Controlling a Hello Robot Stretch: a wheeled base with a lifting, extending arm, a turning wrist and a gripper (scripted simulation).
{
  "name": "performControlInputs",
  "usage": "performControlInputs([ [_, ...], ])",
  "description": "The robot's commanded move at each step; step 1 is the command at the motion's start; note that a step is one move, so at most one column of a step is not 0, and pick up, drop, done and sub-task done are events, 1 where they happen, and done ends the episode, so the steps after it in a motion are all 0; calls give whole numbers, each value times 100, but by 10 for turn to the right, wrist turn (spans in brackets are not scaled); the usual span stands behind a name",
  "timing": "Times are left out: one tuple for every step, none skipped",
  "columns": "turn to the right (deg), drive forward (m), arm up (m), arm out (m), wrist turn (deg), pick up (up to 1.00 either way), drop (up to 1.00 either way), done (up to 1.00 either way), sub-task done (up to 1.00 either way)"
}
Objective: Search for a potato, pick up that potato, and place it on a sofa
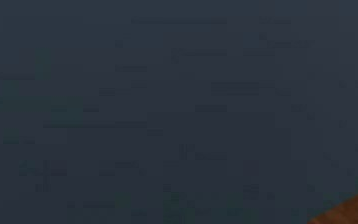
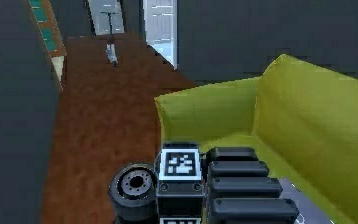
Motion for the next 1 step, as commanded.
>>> performControlInputs([
  [30,0,0,0,0,0,0,0,0],
])
